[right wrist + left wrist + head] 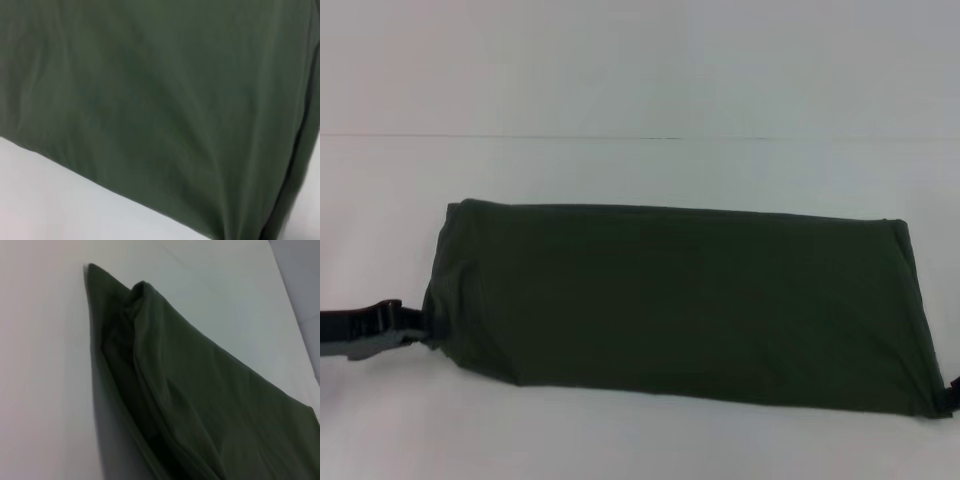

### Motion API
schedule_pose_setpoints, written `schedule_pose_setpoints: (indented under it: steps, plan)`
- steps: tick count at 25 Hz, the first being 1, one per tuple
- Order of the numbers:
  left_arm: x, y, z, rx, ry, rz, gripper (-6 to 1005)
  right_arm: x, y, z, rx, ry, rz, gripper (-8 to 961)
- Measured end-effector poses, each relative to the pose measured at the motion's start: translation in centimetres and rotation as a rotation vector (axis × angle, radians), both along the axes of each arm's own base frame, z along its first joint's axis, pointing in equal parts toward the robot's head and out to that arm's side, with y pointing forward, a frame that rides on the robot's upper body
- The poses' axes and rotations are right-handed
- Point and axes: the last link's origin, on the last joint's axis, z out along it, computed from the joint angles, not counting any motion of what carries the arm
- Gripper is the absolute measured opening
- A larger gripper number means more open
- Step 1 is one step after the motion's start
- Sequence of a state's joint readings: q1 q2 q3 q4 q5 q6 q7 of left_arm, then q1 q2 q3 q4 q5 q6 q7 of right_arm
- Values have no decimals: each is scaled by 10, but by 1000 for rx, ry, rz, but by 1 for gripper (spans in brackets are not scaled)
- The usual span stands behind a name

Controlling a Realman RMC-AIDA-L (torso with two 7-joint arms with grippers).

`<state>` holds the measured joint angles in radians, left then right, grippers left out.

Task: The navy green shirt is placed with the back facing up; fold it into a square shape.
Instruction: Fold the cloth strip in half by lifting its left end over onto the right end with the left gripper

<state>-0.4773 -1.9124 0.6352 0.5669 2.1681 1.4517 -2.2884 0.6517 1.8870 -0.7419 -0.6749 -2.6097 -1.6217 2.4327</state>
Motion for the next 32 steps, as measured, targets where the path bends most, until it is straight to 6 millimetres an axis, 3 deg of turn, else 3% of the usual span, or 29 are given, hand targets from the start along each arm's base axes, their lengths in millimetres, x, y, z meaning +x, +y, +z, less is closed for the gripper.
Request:
schedule_pose_setpoints:
  steps: [10,15,32]
  plan:
    - [-11,-41,12,-123,-44,46,12,2,-13,3,-69,17,7,74]
    - [-17,-53,14,-129,-63,67,13,4,-15,4,-71,15,11,88]
    - [-14,-49,16,-123,-58,47,16,-1,-17,22,-15,64,34,135]
